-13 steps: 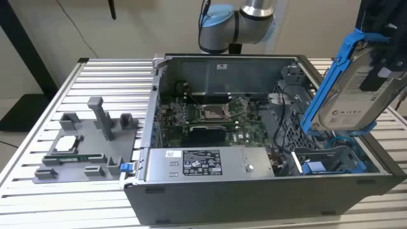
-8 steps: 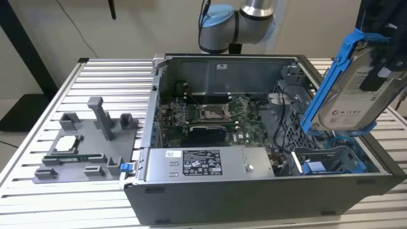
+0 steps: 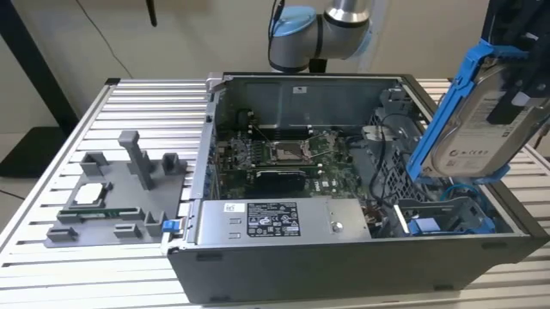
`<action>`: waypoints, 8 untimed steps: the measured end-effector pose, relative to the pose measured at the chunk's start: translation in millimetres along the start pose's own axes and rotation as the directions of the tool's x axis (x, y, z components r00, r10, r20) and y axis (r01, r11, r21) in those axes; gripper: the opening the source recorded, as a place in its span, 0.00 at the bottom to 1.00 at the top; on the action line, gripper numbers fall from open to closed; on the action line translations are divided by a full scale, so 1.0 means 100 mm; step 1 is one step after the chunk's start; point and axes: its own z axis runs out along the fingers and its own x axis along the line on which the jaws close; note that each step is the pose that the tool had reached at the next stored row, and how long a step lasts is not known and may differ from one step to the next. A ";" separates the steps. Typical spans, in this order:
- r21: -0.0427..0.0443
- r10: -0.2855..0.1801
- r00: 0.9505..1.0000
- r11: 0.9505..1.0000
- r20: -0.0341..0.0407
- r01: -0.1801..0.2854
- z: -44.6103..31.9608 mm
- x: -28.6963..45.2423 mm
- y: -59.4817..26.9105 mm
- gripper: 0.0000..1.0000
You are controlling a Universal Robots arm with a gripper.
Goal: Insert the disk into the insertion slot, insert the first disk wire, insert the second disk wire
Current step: 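Insert the disk into the insertion slot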
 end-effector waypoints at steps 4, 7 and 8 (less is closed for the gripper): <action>0.000 0.000 1.000 1.000 0.000 0.000 0.004 0.042 -0.002 0.00; 0.000 0.001 1.000 1.000 0.000 -0.001 0.007 0.065 -0.003 0.00; 0.000 0.001 1.000 1.000 0.000 -0.001 0.007 0.065 -0.003 0.00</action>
